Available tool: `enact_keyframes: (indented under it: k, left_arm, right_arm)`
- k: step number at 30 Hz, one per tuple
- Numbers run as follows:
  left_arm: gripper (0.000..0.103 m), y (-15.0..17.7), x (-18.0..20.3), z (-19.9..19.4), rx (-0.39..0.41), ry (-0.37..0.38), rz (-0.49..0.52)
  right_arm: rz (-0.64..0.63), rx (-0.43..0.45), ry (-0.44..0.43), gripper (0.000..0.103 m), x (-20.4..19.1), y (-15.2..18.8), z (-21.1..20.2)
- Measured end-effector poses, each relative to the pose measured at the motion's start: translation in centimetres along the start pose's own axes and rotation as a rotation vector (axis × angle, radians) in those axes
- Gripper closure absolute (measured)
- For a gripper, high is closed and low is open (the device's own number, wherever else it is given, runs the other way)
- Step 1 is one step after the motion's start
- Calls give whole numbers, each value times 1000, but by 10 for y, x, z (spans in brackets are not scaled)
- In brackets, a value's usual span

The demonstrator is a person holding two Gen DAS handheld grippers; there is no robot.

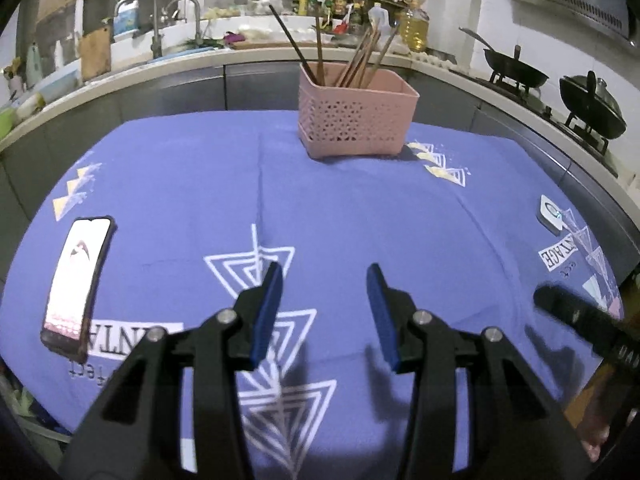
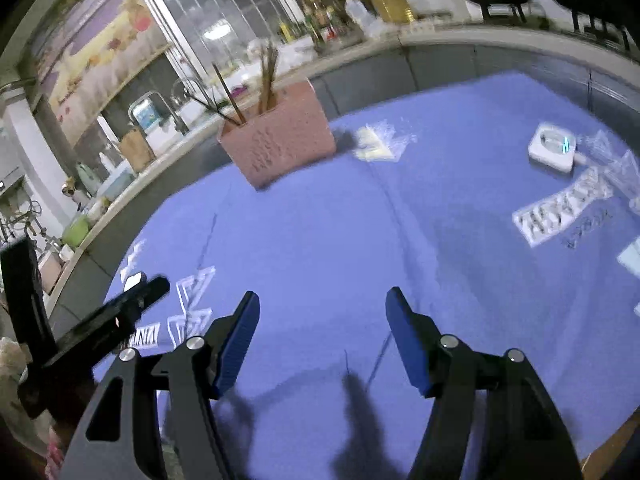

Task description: Organize utensils

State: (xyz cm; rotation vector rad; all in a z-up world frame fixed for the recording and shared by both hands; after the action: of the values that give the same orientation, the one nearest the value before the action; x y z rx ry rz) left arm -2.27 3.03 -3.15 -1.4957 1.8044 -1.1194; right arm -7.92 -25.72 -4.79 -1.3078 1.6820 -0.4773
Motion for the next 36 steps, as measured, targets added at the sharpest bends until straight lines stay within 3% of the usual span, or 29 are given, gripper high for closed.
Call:
enact_keyframes:
  k: [4, 8, 15, 20, 25, 36]
  left_arm:
    - [61, -9, 20, 18, -4, 62, 37]
    - [61, -24, 81, 49, -27, 212, 186]
    - [61, -31, 177, 62, 9, 417, 384]
    - [61, -19, 215, 59, -13, 515, 375]
    - [61, -17, 219, 55, -5, 511, 332]
    - [61, -16, 207, 55, -24, 476, 341]
  right_arm:
    - [7, 1, 51, 37, 12, -3, -4]
    - [5, 81, 137, 37, 29, -5, -33]
    - [206, 145, 268, 37, 69, 33, -85]
    - [240, 130, 357, 37, 90, 42, -96]
    - [240, 104, 361, 39, 106, 41, -93]
    - [250, 95, 319, 39, 108, 44, -89]
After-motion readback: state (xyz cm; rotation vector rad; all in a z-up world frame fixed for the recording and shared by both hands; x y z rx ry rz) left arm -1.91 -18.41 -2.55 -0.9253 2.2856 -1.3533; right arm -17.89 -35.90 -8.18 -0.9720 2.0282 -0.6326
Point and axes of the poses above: each gripper's, at about its wrist camera, not at the fingertips, and z roughly the way its jaws point, x to its right, y to its underside, the point moved 1 cm from there along z, roughly the way its jaws point, and after that the axes turned 10 degrees about x, right-handed, at the moved point
